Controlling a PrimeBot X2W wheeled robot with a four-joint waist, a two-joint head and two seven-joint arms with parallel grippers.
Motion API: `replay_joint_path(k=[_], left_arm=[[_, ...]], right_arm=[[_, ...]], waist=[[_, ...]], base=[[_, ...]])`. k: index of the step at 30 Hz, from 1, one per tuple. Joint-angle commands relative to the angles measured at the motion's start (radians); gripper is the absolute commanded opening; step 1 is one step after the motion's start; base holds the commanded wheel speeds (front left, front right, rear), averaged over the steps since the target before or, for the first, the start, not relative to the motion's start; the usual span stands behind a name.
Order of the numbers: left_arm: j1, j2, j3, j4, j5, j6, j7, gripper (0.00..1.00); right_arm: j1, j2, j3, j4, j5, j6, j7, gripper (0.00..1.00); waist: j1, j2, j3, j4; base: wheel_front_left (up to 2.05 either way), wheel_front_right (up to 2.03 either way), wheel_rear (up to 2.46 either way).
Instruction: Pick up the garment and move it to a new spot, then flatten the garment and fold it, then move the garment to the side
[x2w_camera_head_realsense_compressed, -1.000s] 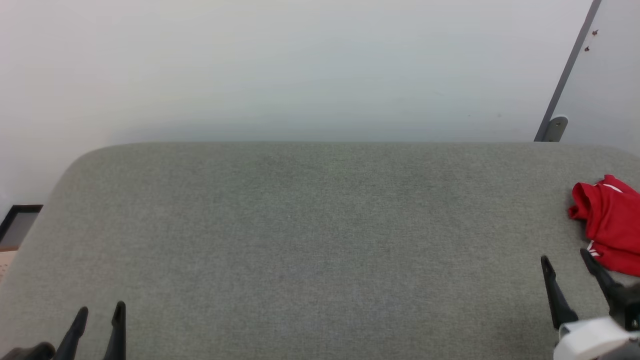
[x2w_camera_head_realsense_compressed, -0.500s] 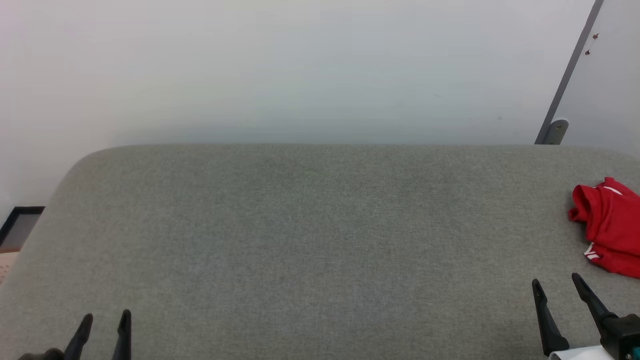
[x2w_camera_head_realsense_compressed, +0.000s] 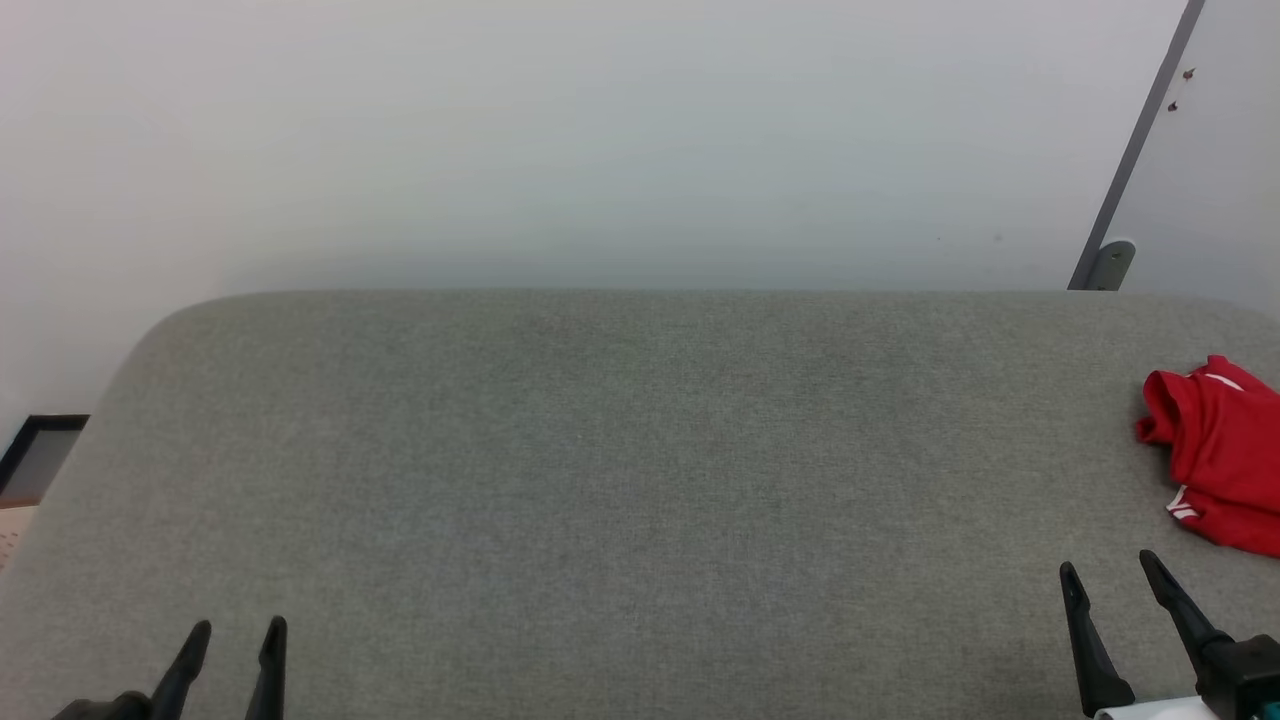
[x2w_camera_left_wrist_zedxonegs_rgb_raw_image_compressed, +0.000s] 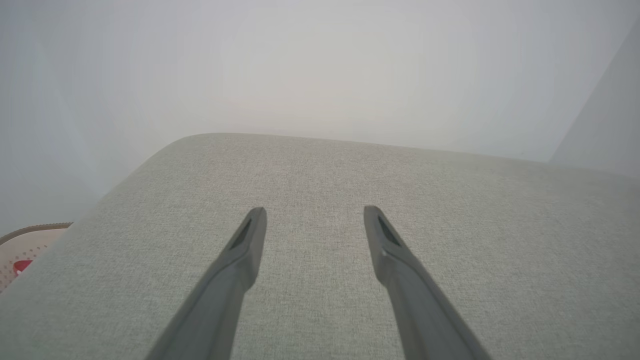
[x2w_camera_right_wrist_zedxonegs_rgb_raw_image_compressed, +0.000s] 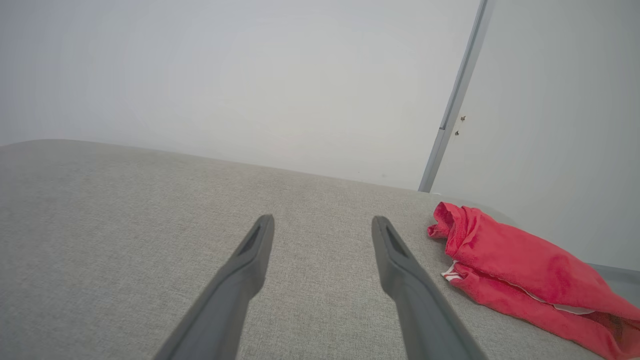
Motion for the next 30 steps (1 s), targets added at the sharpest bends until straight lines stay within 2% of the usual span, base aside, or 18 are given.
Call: replay_joint_path(k=[1,4,5,10,30], left_arm=[[0.0,0.004,0.002,-0.001,0.002,-0.003,-0.001,1.0],[-0.004,-0.001,0.004,-0.008,0.015,-0.003,-0.001,1.0],[-0.005,-0.003,0.005,-0.008,0.017,-0.003,-0.001,0.0],[0.012,-0.04,-0.01,0.03,0.001,0.0,0.003,0.0],[-0.054,-0.115,0.022,0.023,-0.291,-0.001,0.099,0.0]], right_arm=[[0.009,0.004,0.002,-0.005,-0.004,-0.002,-0.004,1.0],[0.009,0.004,0.002,-0.006,-0.004,-0.002,-0.004,1.0],[0.008,0.005,0.002,-0.007,-0.004,-0.002,-0.004,0.0],[0.014,0.017,0.003,0.036,0.01,0.0,0.008,0.0],[-0.033,0.051,-0.025,0.038,0.396,0.0,0.103,0.0]], waist=[[0.0,-0.0001,-0.001,0.001],[0.0,-0.0001,-0.001,0.003],[0.0,-0.0001,-0.002,0.004],[0.0,-0.0001,-0.001,0.004],[0.0,-0.0001,0.012,0.005]], base=[[0.0,0.0,0.0],[0.0,0.0,0.0],[0.0,0.0,0.0],[0.0,0.0,0.0],[0.0,0.0,0.0]])
